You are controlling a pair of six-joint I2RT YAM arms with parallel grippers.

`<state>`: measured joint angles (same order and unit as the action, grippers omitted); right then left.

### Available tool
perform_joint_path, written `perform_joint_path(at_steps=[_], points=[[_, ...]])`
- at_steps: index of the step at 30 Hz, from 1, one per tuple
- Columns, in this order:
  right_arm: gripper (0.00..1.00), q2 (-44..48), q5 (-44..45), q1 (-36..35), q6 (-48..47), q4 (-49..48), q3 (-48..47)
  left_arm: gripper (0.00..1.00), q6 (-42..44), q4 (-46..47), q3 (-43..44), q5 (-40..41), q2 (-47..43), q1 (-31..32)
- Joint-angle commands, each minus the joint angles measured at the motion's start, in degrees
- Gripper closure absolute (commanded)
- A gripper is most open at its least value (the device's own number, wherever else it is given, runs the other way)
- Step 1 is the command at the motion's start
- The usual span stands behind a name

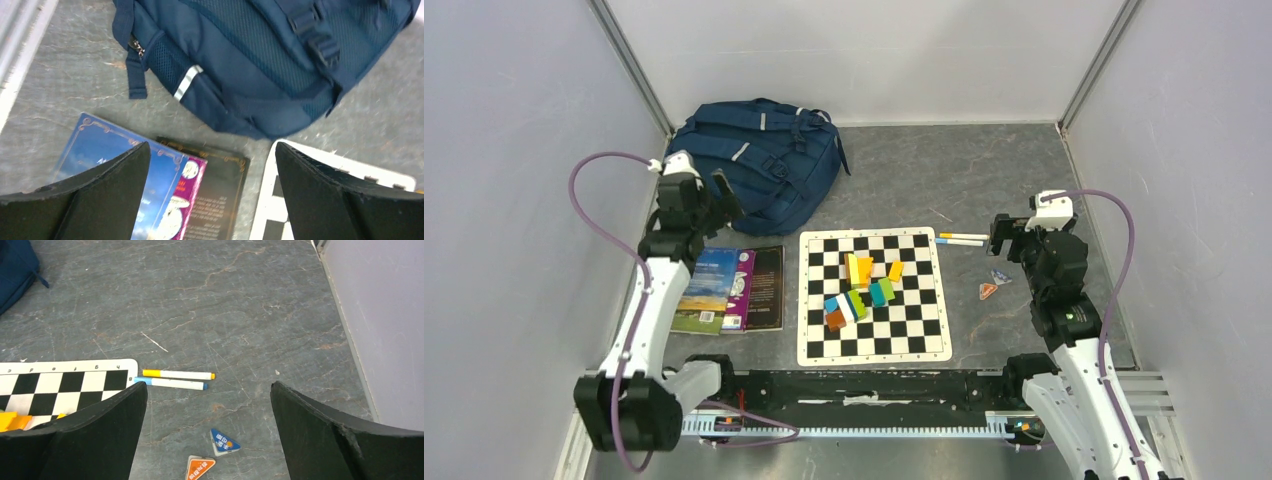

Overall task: Pack the student bag
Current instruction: Pick up the student bag at the center of the board.

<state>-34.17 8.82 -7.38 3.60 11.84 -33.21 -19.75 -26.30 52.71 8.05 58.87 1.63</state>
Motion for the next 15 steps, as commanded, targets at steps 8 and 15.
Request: perform_joint_path(at_steps=[8,15], points=[[0.02,-1.5,-8.4,0.2,-1.0,-3.2,-0.7,0.0,-20.4,20.9,4.5,-17.5,22.2,-15.2],[0.02,-3.3,-12.1,0.1,-1.6,-3.0,-1.1,0.0,-23.7,30.9,6.3,-17.0,33.3,-18.9]])
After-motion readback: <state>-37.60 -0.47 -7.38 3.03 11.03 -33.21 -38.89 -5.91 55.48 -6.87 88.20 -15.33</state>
